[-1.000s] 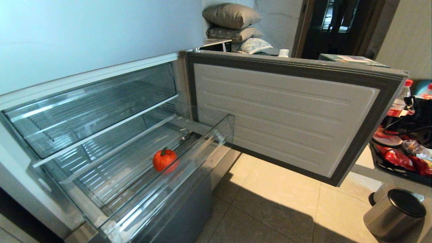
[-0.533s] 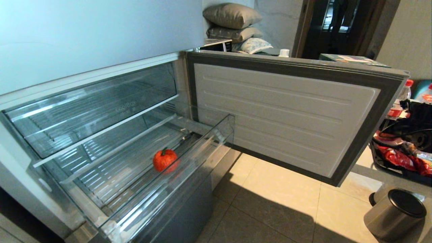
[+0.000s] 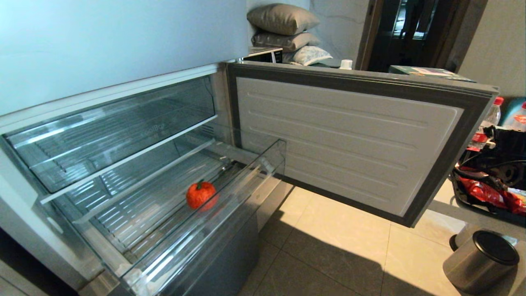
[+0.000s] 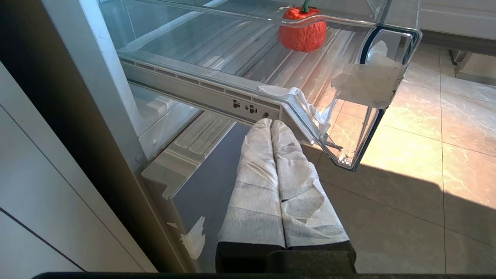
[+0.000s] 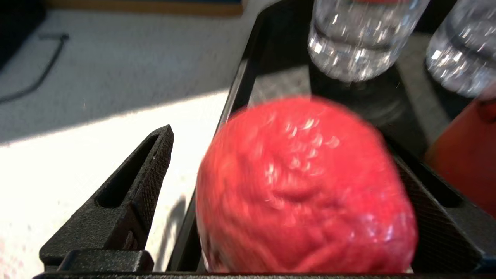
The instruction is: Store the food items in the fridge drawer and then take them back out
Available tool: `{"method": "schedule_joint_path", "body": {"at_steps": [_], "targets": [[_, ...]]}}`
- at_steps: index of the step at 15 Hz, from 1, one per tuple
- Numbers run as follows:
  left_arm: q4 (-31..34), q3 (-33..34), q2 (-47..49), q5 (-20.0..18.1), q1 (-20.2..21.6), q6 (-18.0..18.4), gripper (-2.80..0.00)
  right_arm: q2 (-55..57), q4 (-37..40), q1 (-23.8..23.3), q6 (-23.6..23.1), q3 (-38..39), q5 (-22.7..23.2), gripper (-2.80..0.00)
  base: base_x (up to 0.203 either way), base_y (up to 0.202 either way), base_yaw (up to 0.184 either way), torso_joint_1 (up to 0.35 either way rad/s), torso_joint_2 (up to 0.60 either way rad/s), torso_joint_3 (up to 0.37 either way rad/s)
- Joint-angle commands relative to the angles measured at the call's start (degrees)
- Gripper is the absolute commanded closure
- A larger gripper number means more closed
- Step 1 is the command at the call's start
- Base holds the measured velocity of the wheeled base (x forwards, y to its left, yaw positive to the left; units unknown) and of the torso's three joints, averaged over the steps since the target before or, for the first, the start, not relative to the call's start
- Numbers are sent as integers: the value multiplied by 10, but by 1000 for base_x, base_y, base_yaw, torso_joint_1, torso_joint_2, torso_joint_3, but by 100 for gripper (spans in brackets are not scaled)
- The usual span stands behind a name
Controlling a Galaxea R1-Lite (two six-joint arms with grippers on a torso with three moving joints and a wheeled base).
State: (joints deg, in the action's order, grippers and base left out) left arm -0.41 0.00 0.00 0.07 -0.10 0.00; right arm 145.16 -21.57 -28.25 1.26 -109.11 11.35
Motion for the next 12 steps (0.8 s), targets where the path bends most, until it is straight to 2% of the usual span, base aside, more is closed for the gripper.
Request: {"method": "schedule_joint_path", "body": {"at_steps": [1, 2, 3, 9, 12], "targets": [[0, 1, 0, 0, 0, 0, 0, -17, -1, 0, -1, 26, 2, -280, 0, 0, 0, 0, 0, 0], [-1, 1, 1, 0, 0, 0, 0, -19, -1, 2, -3, 31, 2, -280, 0, 0, 0, 0, 0, 0], [0, 1, 1, 0, 0, 0, 0, -23, -1, 6, -1, 33, 1, 0, 0, 0, 0, 0, 0, 0], [0, 1, 1, 0, 0, 0, 0, -72, -1, 11, 3, 61, 0, 0, 0, 0, 0, 0, 0, 0], [-1, 1, 1, 0, 0, 0, 0, -144, -1, 18, 14, 123, -1, 0, 0, 0, 0, 0, 0, 0]]}}
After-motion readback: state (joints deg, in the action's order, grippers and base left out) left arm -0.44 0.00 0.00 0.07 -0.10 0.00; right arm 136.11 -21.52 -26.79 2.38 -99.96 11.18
